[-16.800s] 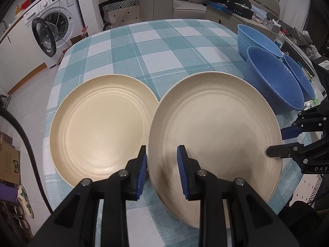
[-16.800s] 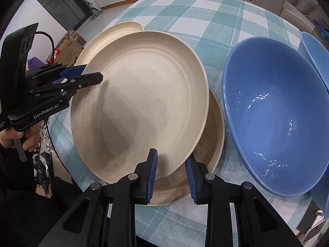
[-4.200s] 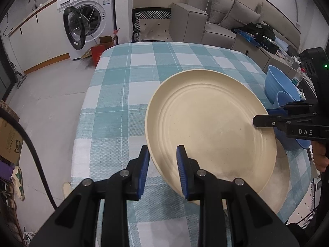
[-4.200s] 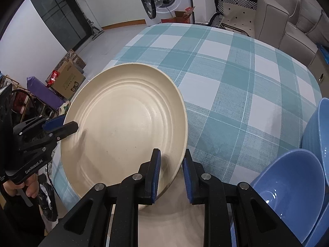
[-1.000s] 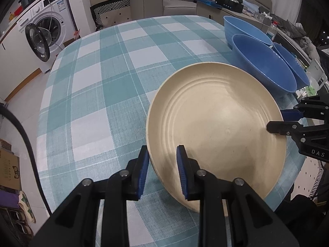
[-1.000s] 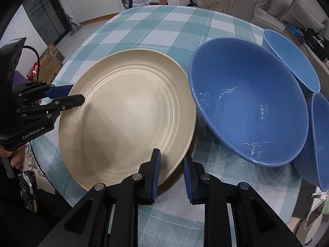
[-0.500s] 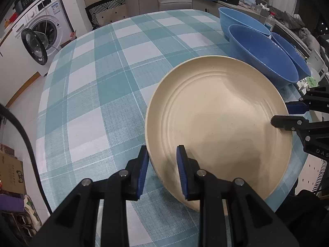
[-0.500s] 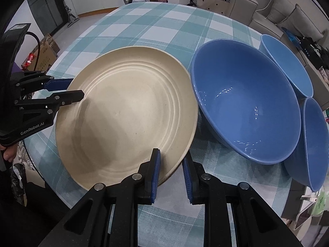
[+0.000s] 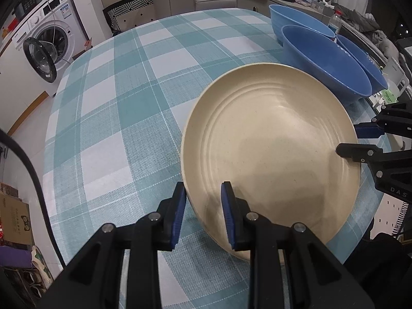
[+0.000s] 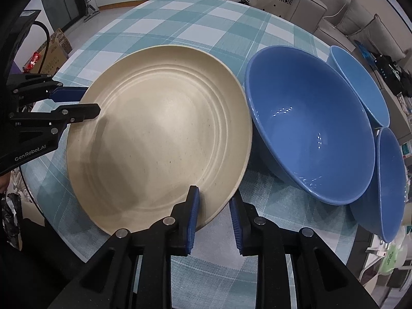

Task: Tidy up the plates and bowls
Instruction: 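Lower the held plates beside the blue bowls and open both tools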

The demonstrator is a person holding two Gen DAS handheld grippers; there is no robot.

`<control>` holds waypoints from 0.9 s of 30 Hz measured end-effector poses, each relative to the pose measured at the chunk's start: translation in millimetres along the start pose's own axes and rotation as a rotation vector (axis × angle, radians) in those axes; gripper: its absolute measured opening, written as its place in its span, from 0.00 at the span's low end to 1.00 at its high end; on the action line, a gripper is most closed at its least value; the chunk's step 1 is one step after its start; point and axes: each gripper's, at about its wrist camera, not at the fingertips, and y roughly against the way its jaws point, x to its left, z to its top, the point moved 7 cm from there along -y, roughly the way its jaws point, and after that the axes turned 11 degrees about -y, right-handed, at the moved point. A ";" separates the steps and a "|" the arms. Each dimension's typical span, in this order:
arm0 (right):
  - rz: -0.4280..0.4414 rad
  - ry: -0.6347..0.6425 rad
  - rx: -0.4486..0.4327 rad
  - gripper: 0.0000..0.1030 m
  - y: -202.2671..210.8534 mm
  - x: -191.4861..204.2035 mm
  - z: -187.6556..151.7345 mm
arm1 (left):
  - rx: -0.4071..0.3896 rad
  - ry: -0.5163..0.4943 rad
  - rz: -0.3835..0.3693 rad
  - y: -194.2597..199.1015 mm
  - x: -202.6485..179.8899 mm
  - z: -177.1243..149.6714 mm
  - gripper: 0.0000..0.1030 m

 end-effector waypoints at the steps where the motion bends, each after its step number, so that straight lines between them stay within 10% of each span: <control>1: 0.001 0.000 0.005 0.24 -1.4 0.2 0.2 | 0.000 -0.001 0.001 0.2 0.1 0.0 0.24; 27: 0.117 -0.026 0.029 0.45 -10.6 3.7 6.5 | -0.003 0.006 -0.023 3.9 -0.8 -1.8 0.33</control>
